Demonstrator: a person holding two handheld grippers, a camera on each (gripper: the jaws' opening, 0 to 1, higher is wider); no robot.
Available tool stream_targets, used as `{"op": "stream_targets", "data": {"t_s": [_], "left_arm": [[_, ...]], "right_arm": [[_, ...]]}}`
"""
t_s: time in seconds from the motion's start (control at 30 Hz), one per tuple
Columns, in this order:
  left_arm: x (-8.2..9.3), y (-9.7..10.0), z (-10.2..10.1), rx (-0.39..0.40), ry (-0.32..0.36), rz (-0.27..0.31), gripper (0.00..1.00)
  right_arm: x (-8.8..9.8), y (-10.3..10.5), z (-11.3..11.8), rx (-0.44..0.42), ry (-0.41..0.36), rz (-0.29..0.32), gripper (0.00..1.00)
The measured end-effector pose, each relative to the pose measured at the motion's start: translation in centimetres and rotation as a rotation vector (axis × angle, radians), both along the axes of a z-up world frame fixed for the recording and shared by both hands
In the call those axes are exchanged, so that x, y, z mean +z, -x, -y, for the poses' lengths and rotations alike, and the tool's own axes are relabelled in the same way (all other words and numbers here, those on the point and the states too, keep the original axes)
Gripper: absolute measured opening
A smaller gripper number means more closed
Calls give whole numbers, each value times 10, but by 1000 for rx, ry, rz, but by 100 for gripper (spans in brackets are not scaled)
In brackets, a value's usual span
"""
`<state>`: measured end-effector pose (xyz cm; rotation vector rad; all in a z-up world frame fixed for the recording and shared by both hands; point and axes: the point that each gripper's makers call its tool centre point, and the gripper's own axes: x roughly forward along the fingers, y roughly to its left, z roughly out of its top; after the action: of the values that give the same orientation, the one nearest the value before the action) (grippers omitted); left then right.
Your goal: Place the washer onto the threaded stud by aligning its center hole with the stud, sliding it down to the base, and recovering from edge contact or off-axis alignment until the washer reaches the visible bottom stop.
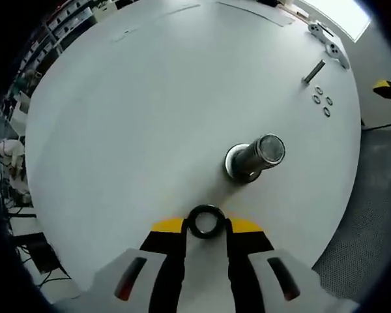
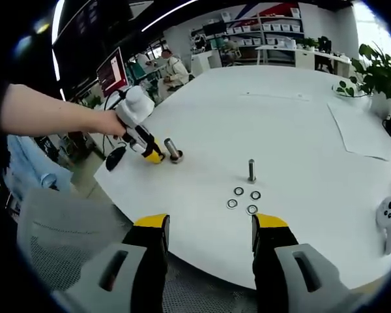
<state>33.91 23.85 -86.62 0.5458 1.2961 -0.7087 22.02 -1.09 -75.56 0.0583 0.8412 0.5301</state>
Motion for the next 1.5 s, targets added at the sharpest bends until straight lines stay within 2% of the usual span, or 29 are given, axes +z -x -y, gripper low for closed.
{"op": "stream_targets", "data": {"t_s": [0.1,0.17,0.23,0.63,1.27,1.5], "left_arm": [[-1,1,0,-39,-16,31,22],[0,1,0,-11,-9,31,22],[0,1,0,-18,-12,34,22],[1,2,0,-19,-47,-5,20],[-1,0,1,-14,-47,-2,22],[-2,0,1,-2,-73,-25,20]], "right_arm": [[0,0,0,1,1,1,53],[0,0,0,2,-1,1,53],[0,0,-1,5,0,0,53],[0,0,-1,4,-1,-1,53],[0,0,-1,1,-7,-3,53],[0,0,0,-2,-5,-2,53]]}}
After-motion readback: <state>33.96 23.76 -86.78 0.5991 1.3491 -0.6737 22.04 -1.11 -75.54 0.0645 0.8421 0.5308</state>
